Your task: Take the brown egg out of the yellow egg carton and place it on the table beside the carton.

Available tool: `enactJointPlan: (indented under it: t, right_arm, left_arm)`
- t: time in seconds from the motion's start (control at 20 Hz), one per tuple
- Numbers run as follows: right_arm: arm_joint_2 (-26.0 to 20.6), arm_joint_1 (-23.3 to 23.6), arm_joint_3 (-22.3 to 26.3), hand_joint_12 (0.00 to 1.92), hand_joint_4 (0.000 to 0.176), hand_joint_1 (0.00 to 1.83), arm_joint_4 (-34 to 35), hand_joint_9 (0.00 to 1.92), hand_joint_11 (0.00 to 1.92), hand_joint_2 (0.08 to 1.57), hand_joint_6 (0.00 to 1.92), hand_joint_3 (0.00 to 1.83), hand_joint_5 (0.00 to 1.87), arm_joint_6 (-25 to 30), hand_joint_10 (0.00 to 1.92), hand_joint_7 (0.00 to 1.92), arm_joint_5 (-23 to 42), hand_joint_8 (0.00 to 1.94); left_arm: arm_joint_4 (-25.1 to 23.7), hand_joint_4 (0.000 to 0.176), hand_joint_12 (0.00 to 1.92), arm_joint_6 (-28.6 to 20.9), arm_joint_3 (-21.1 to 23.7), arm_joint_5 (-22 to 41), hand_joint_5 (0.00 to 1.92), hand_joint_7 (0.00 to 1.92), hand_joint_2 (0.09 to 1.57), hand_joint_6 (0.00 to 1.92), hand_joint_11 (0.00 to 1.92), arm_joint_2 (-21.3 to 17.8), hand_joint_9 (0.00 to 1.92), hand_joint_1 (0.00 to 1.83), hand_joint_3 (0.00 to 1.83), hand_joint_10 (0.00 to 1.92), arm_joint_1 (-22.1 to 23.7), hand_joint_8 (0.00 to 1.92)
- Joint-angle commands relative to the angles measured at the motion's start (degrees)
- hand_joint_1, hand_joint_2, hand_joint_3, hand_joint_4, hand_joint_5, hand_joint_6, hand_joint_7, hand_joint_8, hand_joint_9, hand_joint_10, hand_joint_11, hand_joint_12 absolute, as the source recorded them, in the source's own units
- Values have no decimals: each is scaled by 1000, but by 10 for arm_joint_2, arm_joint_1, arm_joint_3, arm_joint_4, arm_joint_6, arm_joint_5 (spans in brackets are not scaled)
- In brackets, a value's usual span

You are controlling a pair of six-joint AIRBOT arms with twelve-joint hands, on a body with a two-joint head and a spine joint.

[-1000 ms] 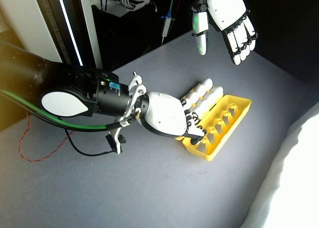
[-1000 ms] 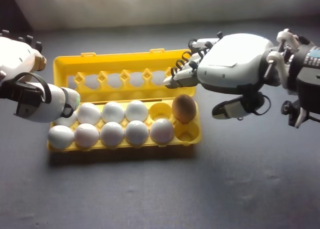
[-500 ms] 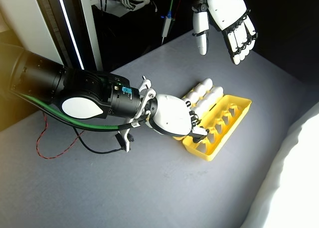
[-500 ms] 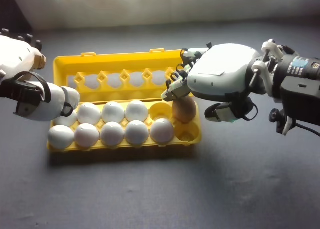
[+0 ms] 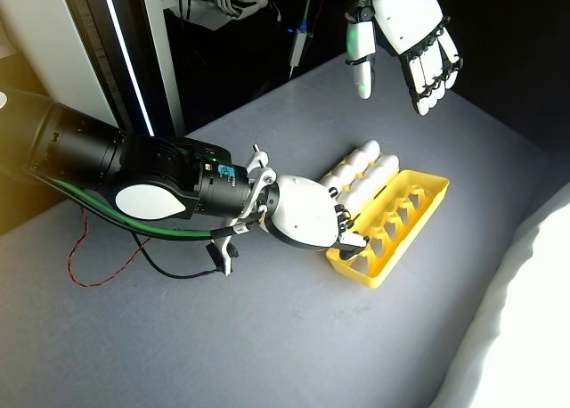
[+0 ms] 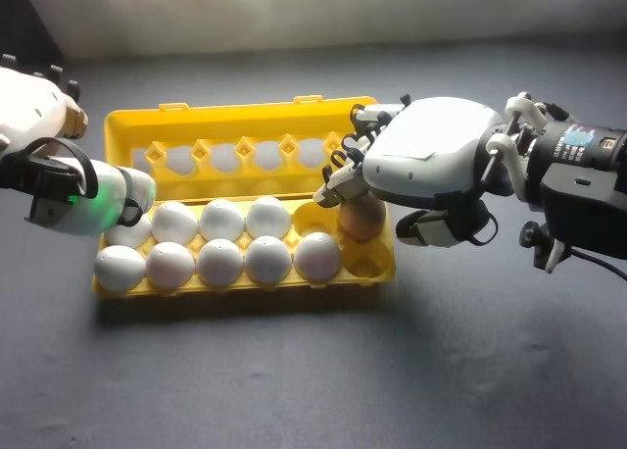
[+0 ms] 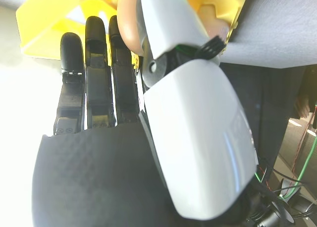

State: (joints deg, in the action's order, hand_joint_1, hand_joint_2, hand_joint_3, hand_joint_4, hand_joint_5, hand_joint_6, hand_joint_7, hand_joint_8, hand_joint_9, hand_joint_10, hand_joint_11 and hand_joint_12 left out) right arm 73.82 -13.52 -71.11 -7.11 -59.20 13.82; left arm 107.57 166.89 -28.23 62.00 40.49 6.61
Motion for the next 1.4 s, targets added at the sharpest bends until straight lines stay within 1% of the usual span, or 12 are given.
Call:
enactJointPlan:
  t: [0.0,0.1,0.25,0.3,0.35,0.4,0.45,0.55,0.65,0.7,0.9,1.35]
  right_arm:
    - [-4,0,0,1474,0,1331,2,505,21,1113,45,0,556,-1,281,644,57,31]
    - [-3,-2,0,1477,0,1345,2,525,51,1128,53,2,594,-1,301,674,57,33]
    - [-3,-2,0,1463,0,1342,1,674,268,1148,85,2,756,-1,428,854,57,55]
    - [-3,-2,0,1486,0,1336,1,705,334,1171,95,6,805,-1,505,834,58,1000]
    - [-3,-2,0,1549,0,1343,1,716,426,1203,1124,2,701,-1,1270,851,58,1119]
    - [-3,-2,0,1584,0,1339,1,678,465,1225,1364,3,665,-1,1467,830,58,1197]
    - [-3,-2,0,1629,0,1337,1,659,448,1235,1412,1,660,-1,1526,817,58,1231]
    - [-3,-2,0,1595,0,1350,1,726,519,1200,1310,0,745,-2,1451,867,58,1155]
    - [-3,-2,-1,1600,0,1347,1,727,534,1204,1307,0,760,-2,1467,826,60,1184]
    - [-3,-2,-1,1549,0,1357,0,772,590,1175,1219,0,825,-2,1399,878,61,1100]
    - [-4,8,-5,1498,0,1362,-2,799,639,1159,1172,0,862,-2,1344,910,63,1053]
    - [-27,46,-4,1563,0,1355,-2,763,552,1180,1267,0,782,-1,1394,901,60,1088]
  left_arm:
    - [-51,0,698,2,-3,5,336,357,1269,2,0,-8,332,0,1,2,5,2]
    - [-51,0,620,2,-3,5,299,315,1267,0,0,-8,291,0,0,1,5,1]
    - [-52,0,691,2,-3,5,326,357,1262,10,0,-8,334,0,0,11,5,11]
    - [-52,0,713,2,-3,5,340,372,1258,10,0,-8,347,0,0,12,5,11]
    - [-52,0,658,2,-3,5,318,352,1262,4,0,-8,326,0,0,4,5,4]
    - [-52,0,685,2,-3,5,325,361,1267,5,0,-8,336,0,1,6,5,5]
    - [-52,0,703,2,-3,5,328,368,1269,4,0,-8,345,0,1,6,5,5]
    - [-52,0,760,2,-3,4,368,406,1267,0,4,-8,381,0,0,1,5,0]
    - [-52,0,645,2,-3,4,310,351,1265,0,0,-8,324,0,0,0,5,0]
    - [-52,0,721,2,-3,4,338,380,1272,2,0,-8,356,0,0,4,5,2]
    - [-52,0,746,2,-3,4,397,436,1264,4,29,-8,406,0,0,7,4,3]
    - [-52,0,768,2,-4,4,388,430,1272,4,0,-8,405,0,1,4,6,4]
